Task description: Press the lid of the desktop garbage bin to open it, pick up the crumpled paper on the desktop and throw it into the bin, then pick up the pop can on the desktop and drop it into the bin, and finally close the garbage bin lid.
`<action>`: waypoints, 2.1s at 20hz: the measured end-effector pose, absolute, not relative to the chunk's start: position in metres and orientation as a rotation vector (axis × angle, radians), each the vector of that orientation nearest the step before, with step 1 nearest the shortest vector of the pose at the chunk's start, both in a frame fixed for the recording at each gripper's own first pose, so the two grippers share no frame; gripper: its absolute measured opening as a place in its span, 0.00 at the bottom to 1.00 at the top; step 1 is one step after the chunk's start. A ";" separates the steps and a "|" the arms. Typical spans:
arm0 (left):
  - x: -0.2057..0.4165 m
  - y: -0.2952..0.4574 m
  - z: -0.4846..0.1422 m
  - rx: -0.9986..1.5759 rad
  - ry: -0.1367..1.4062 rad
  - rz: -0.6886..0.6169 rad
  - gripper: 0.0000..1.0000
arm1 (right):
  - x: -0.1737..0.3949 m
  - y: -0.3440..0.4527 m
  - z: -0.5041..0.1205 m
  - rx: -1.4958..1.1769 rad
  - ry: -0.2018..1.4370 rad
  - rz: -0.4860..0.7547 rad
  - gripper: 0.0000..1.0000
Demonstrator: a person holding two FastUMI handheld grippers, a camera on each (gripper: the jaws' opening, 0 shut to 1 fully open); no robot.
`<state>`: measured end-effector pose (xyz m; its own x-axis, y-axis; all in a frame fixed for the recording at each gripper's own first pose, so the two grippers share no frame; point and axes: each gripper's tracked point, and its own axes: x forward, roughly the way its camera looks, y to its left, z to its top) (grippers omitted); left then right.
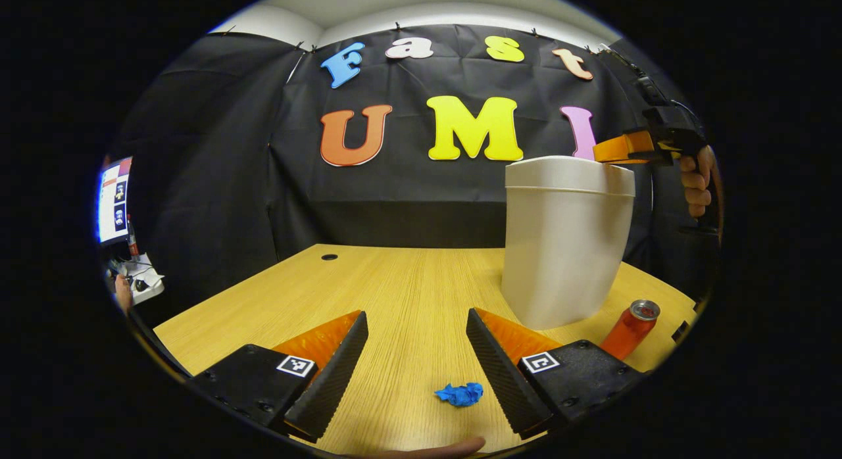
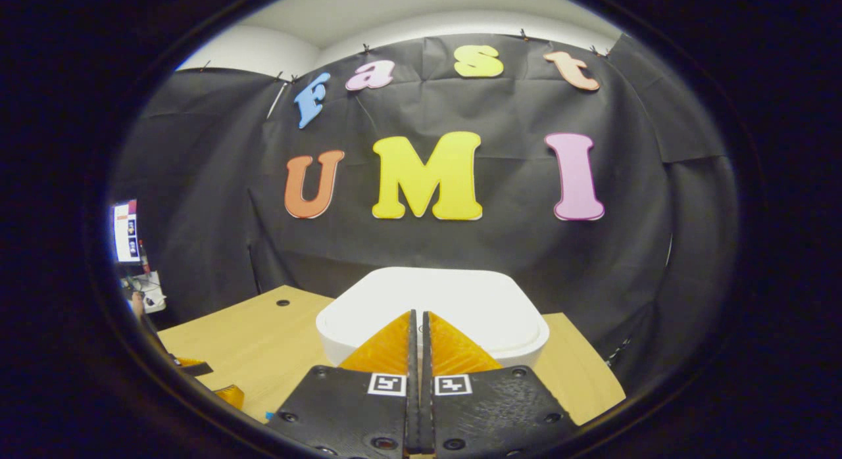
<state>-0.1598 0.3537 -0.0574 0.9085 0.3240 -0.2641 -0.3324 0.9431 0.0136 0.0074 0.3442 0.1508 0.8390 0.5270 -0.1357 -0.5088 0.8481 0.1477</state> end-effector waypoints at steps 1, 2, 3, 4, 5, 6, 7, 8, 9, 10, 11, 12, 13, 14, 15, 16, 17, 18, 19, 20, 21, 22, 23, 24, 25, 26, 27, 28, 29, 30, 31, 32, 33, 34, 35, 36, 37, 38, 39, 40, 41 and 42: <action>-0.159 0.355 -0.055 -0.023 0.265 0.349 0.98 | 0.006 0.343 0.152 0.120 0.164 0.545 0.02; -0.161 0.358 -0.050 -0.008 0.256 0.367 0.98 | 0.001 0.341 0.157 0.130 0.138 0.554 0.02; -0.162 0.359 -0.045 0.003 0.240 0.373 0.98 | -0.005 0.337 0.164 0.154 0.098 0.554 0.01; -0.162 0.358 -0.045 0.008 0.227 0.371 0.98 | -0.011 0.331 0.162 0.169 0.081 0.542 0.02; -0.162 0.357 -0.043 0.005 0.218 0.366 0.98 | -0.017 0.325 0.154 0.172 0.080 0.534 0.01; -0.163 0.355 -0.043 0.000 0.215 0.361 0.98 | -0.025 0.319 0.154 0.186 0.064 0.532 0.01; -0.162 0.354 -0.042 -0.001 0.219 0.357 0.98 | -0.032 0.315 0.154 0.199 0.050 0.532 0.01; -0.163 0.355 -0.039 0.001 0.220 0.358 0.98 | -0.037 0.310 0.153 0.208 0.043 0.529 0.01; -0.165 0.356 -0.036 0.003 0.210 0.364 0.98 | -0.043 0.308 0.150 0.213 0.047 0.539 0.01; -0.166 0.357 -0.029 0.000 0.193 0.370 0.98 | -0.052 0.310 0.144 0.219 0.060 0.562 0.01; -0.168 0.356 -0.024 -0.011 0.174 0.368 0.98 | -0.058 0.311 0.140 0.213 0.072 0.574 0.01; -0.168 0.353 -0.020 -0.027 0.161 0.359 0.98 | -0.063 0.306 0.138 0.196 0.073 0.573 0.01; -0.168 0.350 -0.018 -0.039 0.157 0.345 0.98 | -0.067 0.302 0.136 0.177 0.068 0.568 0.01; -0.168 0.347 -0.017 -0.041 0.154 0.337 0.98 | -0.071 0.299 0.134 0.166 0.064 0.559 0.01; -0.170 0.347 -0.014 -0.037 0.146 0.340 0.98 | -0.075 0.295 0.132 0.154 0.062 0.554 0.01; -0.173 0.348 -0.012 -0.031 0.139 0.345 0.98 | -0.080 0.294 0.127 0.147 0.059 0.555 0.01; -0.175 0.349 -0.010 -0.026 0.134 0.346 0.98 | -0.084 0.290 0.125 0.142 0.060 0.552 0.01; -0.176 0.353 -0.009 -0.032 0.134 0.355 0.98 | -0.088 0.288 0.123 0.143 0.060 0.553 0.01; -0.177 0.355 -0.010 -0.052 0.139 0.357 0.98 | -0.093 0.287 0.122 0.153 0.059 0.564 0.10; -0.177 0.354 -0.012 -0.077 0.144 0.347 0.98 | -0.099 0.288 0.118 0.161 0.061 0.581 0.17; -0.178 0.353 -0.012 -0.095 0.147 0.335 0.98 | -0.105 0.288 0.114 0.167 0.064 0.602 0.28; -0.179 0.354 -0.014 -0.105 0.152 0.333 0.97 | -0.110 0.287 0.108 0.167 0.071 0.611 0.36; -0.182 0.357 -0.018 -0.116 0.161 0.330 0.98 | -0.114 0.285 0.104 0.165 0.072 0.615 0.52; -0.182 0.355 -0.024 -0.126 0.177 0.321 0.97 | -0.117 0.282 0.101 0.158 0.069 0.612 0.62; -0.184 0.356 -0.029 -0.130 0.192 0.321 0.95 | -0.118 0.279 0.099 0.152 0.064 0.608 0.75; -0.186 0.357 -0.035 -0.127 0.204 0.323 0.93 | -0.122 0.277 0.096 0.149 0.058 0.603 0.80; -0.187 0.355 -0.040 -0.118 0.210 0.320 0.94 | -0.124 0.272 0.092 0.149 0.054 0.595 0.92; -0.186 0.353 -0.044 -0.103 0.212 0.312 0.94 | -0.127 0.269 0.089 0.149 0.052 0.592 0.96; -0.186 0.349 -0.046 -0.088 0.210 0.299 0.94 | -0.130 0.266 0.087 0.148 0.044 0.596 0.98; -0.186 0.343 -0.049 -0.073 0.205 0.279 0.94 | -0.134 0.262 0.085 0.149 0.037 0.594 0.98; -0.185 0.337 -0.052 -0.060 0.202 0.258 0.94 | -0.136 0.256 0.083 0.156 0.028 0.590 0.98; -0.185 0.332 -0.056 -0.045 0.201 0.240 0.94 | -0.141 0.250 0.079 0.162 0.021 0.589 0.98; -0.185 0.330 -0.060 -0.034 0.204 0.236 0.94 | -0.145 0.246 0.077 0.170 0.012 0.590 0.98; -0.183 0.329 -0.065 -0.030 0.210 0.235 0.94 | -0.149 0.242 0.073 0.177 0.006 0.588 0.98; -0.182 0.326 -0.073 -0.027 0.230 0.235 0.94 | -0.152 0.237 0.068 0.182 0.001 0.584 0.98; -0.180 0.323 -0.081 -0.019 0.253 0.232 0.93 | -0.156 0.234 0.063 0.177 -0.008 0.581 0.98; -0.178 0.321 -0.090 -0.012 0.276 0.227 0.94 | -0.161 0.232 0.057 0.158 -0.018 0.586 0.98; -0.177 0.319 -0.099 -0.008 0.301 0.223 0.94 | -0.167 0.232 0.050 0.143 -0.032 0.587 0.98; -0.175 0.318 -0.108 -0.001 0.333 0.215 0.94 | -0.171 0.231 0.044 0.120 -0.047 0.592 0.98; -0.173 0.316 -0.118 0.003 0.367 0.209 0.94 | -0.175 0.232 0.036 0.103 -0.061 0.591 0.99; -0.172 0.317 -0.126 0.006 0.408 0.206 0.94 | -0.177 0.236 0.029 0.080 -0.075 0.595 0.96; -0.171 0.318 -0.134 0.002 0.440 0.208 0.94 | -0.180 0.245 0.019 0.064 -0.072 0.619 0.96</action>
<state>-0.1708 0.3180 -0.1335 0.8840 0.2000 -0.4225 -0.1990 0.9789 0.0470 -0.1804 0.2446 0.0195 0.8122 0.5770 0.0862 -0.5814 0.8127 0.0380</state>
